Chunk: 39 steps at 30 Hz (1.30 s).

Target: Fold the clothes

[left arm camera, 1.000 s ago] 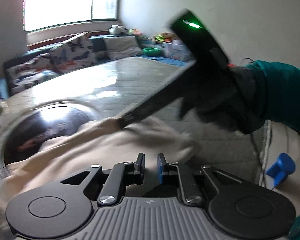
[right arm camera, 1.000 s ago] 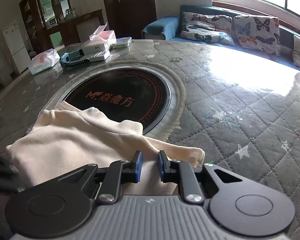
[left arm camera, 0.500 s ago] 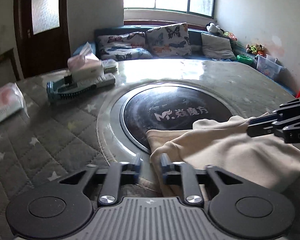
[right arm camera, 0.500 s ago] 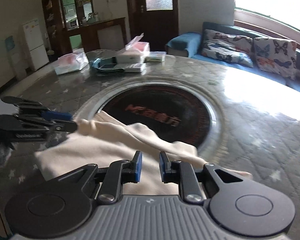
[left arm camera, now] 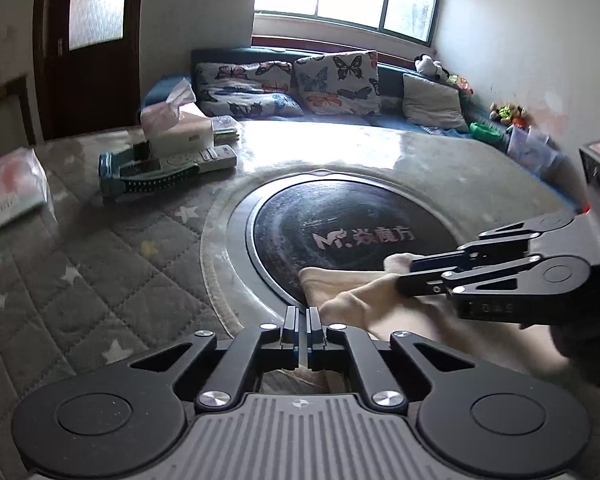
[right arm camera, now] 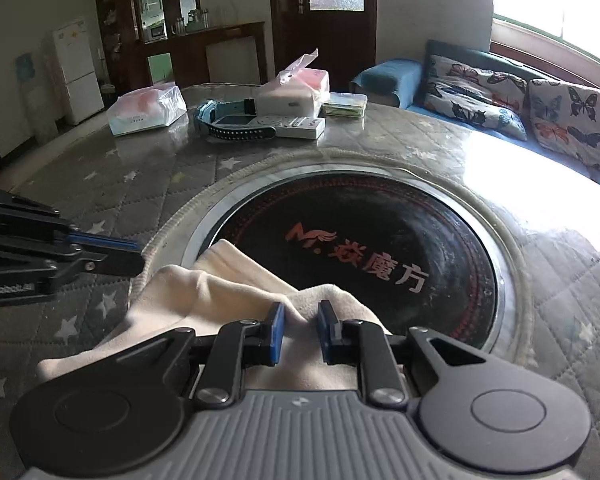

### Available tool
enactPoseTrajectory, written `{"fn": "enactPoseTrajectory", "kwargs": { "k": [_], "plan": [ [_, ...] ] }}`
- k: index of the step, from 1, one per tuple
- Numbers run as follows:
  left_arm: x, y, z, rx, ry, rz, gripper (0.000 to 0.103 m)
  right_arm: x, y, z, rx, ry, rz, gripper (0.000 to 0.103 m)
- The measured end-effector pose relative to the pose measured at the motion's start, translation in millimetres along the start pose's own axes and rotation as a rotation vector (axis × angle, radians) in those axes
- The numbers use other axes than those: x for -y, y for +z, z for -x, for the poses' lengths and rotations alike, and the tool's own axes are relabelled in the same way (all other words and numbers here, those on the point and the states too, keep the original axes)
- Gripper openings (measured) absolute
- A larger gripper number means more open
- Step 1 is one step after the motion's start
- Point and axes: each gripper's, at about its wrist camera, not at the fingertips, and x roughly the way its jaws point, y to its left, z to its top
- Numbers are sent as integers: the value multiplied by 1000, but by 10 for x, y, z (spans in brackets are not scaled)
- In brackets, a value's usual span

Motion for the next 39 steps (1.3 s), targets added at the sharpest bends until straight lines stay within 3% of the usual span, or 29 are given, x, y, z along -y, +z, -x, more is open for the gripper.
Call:
{"fn": "enactPoseTrajectory", "kwargs": {
  "k": [4, 5, 8, 9, 12, 18, 24, 32, 36, 39],
  "plan": [
    [42, 10, -5, -10, -33, 1, 21, -85, -19, 224, 19, 25, 31, 17],
    [48, 7, -47, -25, -38, 12, 29, -117, -35, 286, 20, 37, 42, 17],
    [65, -5, -157, -40, -39, 23, 24, -236, -100, 443, 20, 68, 81, 17],
    [68, -9, -187, -41, -40, 22, 11, -285, -128, 481, 19, 79, 94, 17],
    [91, 1, -212, -30, -33, 4, 5, -420, -176, 554, 26, 110, 119, 17],
    [186, 86, -115, 24, -13, -72, 4, -727, -241, 491, 24, 179, 189, 17],
    [234, 38, -233, -8, 43, -146, 4, -970, -399, 381, 34, 147, 279, 17],
    [193, 43, -21, 25, 82, -105, 7, -725, -413, 810, 61, 129, 217, 18],
    [373, -2, 194, 73, 15, -155, 7, -481, -491, 941, 54, 62, 144, 18],
    [514, -123, 183, 49, -70, -177, 8, -341, -570, 959, 41, 42, 93, 18]
  ]
}}
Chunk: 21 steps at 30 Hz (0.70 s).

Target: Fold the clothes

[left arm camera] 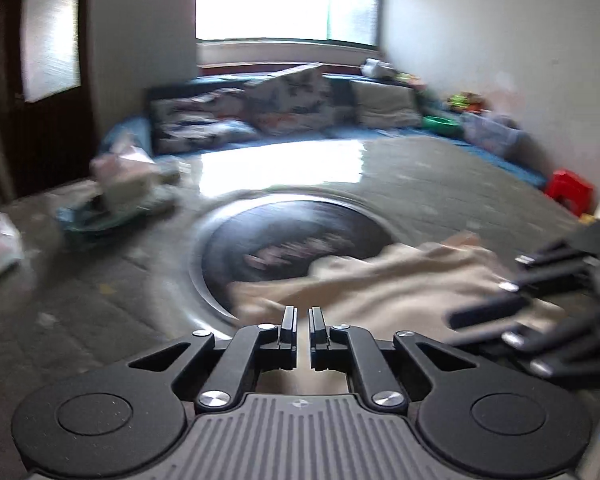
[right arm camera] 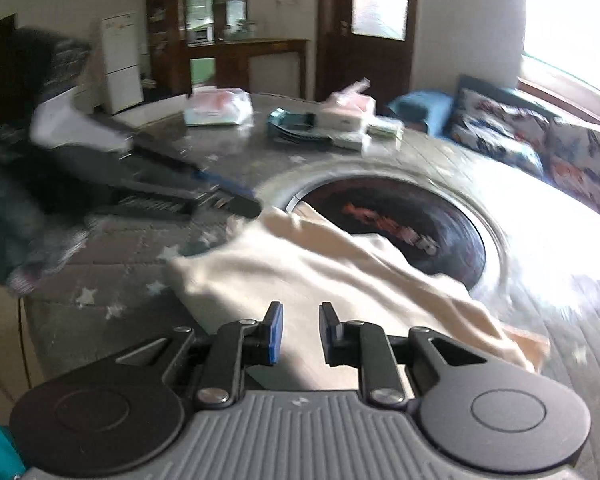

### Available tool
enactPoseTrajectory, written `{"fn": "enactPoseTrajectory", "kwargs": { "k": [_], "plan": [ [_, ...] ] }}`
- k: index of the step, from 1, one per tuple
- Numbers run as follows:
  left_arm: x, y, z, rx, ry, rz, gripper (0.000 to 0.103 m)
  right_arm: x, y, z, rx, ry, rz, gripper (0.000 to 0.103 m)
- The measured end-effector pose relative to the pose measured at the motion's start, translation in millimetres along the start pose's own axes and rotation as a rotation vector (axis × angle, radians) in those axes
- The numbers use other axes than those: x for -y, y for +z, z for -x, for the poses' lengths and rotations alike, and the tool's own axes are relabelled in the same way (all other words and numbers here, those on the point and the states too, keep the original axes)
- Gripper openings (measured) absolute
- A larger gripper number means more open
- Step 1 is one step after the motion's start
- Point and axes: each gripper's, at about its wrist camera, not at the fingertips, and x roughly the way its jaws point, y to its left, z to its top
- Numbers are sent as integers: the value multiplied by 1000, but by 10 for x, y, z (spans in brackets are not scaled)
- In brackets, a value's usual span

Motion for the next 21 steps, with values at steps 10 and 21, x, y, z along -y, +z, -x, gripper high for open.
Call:
{"fn": "enactPoseTrajectory", "kwargs": {
  "k": [10, 21],
  "plan": [
    [138, -264, -102, -52, -35, -13, 8, 1, -274, -33, -32, -16, 21, 18],
    [196, -327, 126, -92, -107, -27, 7, -74, -393, 256, -51, 10, 30, 19]
  ]
}}
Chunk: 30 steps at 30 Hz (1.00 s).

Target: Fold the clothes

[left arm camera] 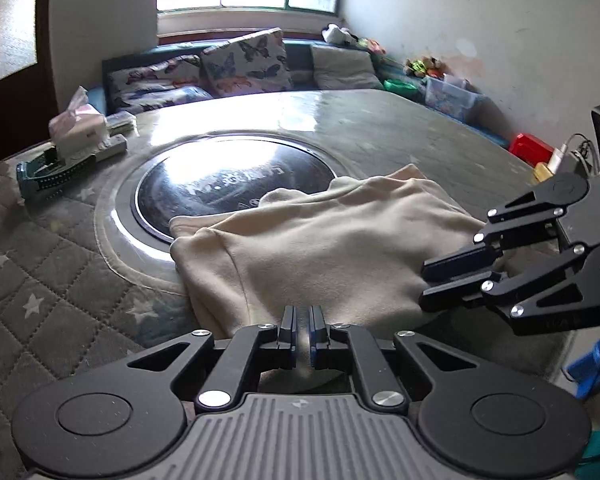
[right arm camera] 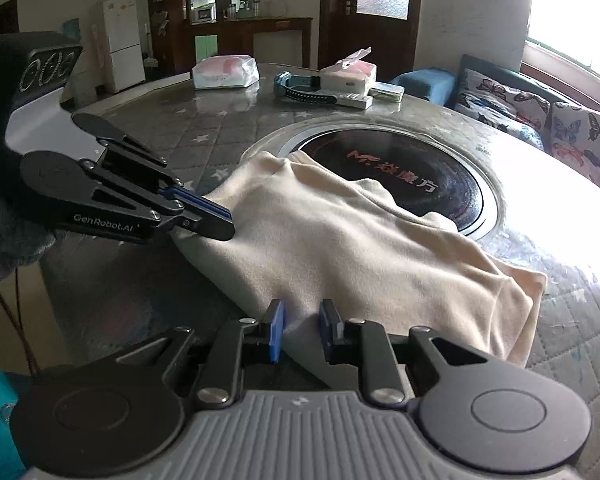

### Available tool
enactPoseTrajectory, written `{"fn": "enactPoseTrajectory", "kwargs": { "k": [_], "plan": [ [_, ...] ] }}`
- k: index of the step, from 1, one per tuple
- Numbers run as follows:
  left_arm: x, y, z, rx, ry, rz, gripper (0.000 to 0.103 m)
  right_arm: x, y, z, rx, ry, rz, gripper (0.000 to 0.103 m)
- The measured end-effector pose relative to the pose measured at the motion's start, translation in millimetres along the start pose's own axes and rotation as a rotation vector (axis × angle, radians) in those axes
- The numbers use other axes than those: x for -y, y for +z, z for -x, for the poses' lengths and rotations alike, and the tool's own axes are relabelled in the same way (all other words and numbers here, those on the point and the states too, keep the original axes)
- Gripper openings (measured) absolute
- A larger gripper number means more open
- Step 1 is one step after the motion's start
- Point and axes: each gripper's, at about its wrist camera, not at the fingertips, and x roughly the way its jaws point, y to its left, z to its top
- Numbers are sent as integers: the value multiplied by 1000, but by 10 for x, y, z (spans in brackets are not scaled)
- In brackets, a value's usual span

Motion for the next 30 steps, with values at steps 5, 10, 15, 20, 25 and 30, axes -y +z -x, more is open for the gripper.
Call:
{"fn": "enactPoseTrajectory", "kwargs": {
  "k": [5, 10, 15, 20, 25, 30],
  "plan": [
    [-28, 224, -48, 28, -14, 24, 7, 196, 124, 116, 59, -40, -59, 18],
    [89, 392, -326, 30, -51, 29, 7, 544, 175, -51, 52, -107, -146, 18],
    [201, 418, -614, 3, -50, 9, 7, 776, 77, -208, 31, -131, -206, 18],
    [162, 397, -627, 3, -64, 17, 8, 828, 204, -210, 45, -125, -198, 18],
    [168, 393, -622, 2, -64, 14, 7, 926, 375, -456, 52, -121, -229, 18],
    [172, 378, -613, 3, -67, 13, 7, 966, 448, -670, 25, -146, -239, 15]
  ]
}}
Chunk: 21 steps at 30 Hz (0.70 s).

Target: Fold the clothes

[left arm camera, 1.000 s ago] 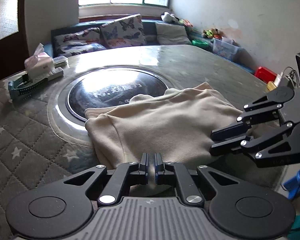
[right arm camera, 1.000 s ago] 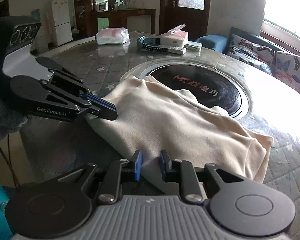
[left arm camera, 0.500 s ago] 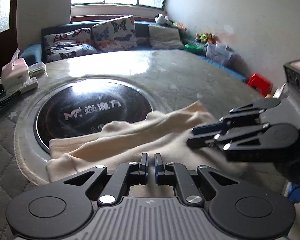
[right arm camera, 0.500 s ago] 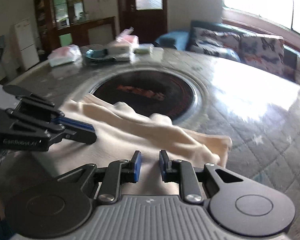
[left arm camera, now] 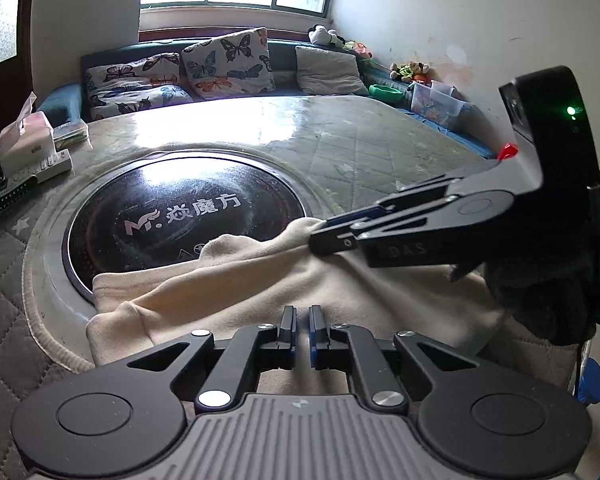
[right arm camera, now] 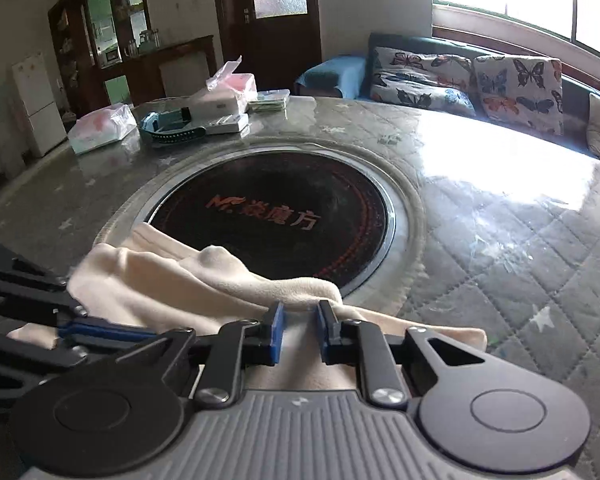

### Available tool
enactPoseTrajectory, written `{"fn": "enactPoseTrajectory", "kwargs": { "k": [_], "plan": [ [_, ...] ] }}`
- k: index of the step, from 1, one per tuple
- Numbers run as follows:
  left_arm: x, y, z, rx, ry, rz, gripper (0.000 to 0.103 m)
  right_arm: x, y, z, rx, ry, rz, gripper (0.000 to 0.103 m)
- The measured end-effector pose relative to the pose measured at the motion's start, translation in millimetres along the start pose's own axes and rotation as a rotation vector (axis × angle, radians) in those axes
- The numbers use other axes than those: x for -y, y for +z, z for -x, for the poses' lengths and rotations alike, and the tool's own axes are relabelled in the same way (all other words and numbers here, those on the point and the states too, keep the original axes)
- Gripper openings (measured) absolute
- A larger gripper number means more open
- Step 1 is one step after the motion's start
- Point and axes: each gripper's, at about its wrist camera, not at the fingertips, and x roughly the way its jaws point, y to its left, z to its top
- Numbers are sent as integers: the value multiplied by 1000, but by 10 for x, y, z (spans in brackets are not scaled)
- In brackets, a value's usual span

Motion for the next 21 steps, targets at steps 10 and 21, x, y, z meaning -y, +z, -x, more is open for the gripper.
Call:
{"fn": "enactPoseTrajectory", "kwargs": {
  "k": [10, 21],
  "plan": [
    [-33, -29, 39, 5, -15, 27, 7, -332, 132, -131, -32, 82, 112, 16],
    [-318, 2, 202, 37, 62, 119, 9, -385, 159, 134, 26, 84, 115, 18]
  ]
}}
